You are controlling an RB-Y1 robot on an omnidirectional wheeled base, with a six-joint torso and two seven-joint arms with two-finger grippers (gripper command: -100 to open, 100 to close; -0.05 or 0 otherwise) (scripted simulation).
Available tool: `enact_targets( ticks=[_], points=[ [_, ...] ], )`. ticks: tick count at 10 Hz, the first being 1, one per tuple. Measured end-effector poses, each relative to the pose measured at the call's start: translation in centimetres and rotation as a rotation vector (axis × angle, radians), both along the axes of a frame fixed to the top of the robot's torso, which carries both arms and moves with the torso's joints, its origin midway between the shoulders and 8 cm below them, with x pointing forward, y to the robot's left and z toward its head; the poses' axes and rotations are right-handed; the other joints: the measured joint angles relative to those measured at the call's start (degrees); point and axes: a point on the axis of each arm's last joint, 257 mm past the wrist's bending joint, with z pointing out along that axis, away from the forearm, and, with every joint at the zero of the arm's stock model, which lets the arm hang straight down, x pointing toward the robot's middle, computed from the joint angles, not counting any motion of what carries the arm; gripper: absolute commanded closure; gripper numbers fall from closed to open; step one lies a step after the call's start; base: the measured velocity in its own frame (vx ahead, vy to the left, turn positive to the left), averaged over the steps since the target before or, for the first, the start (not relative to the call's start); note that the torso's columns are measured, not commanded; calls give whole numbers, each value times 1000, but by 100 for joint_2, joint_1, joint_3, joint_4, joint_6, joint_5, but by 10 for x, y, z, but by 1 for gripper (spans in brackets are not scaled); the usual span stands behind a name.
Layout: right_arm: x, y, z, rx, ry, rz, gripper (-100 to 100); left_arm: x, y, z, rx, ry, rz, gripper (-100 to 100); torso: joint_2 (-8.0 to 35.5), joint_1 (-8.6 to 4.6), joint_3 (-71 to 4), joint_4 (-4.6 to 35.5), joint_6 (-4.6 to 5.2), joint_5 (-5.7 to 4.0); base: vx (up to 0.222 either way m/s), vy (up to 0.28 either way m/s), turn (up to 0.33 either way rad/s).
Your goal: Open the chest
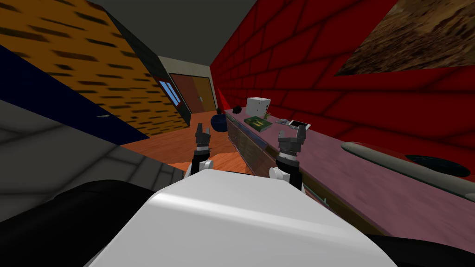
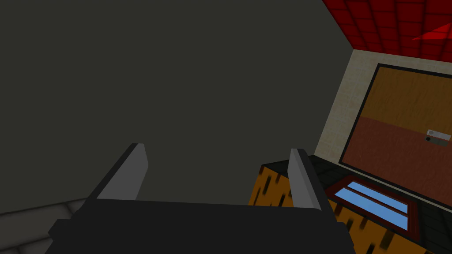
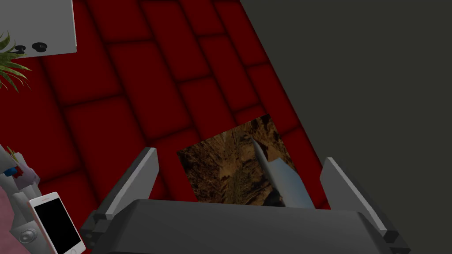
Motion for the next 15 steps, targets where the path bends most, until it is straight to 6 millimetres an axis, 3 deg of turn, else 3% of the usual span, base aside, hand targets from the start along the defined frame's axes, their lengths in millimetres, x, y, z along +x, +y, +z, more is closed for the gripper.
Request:
enact_targets(
  ticks=[2,9,10,12,15],
  points=[
    [0,0,0,0,0,0,0,0,0,0,0,0,0,0,597,0,-1200,600,0,0,0,0,0],
    [0,0,0,0,0,0,0,0,0,0,0,0,0,0,3539,0,-7073,3537,0,0,0,0,0],
    [0,0,0,0,0,0,-100,0,0,0,0,0,0,0,3962,0,-7919,3960,0,0,8,14,-10],
    [2,6,-3,-74,18,1,-100,0,0,0,0,0,0,0,4207,7,-8426,4205,0,2,7,34,-22],
    [8,11,-14,-239,60,-27,-100,0,0,0,0,0,0,0,4226,5,-8458,4227,0,1,20,52,-36]
  ],
)
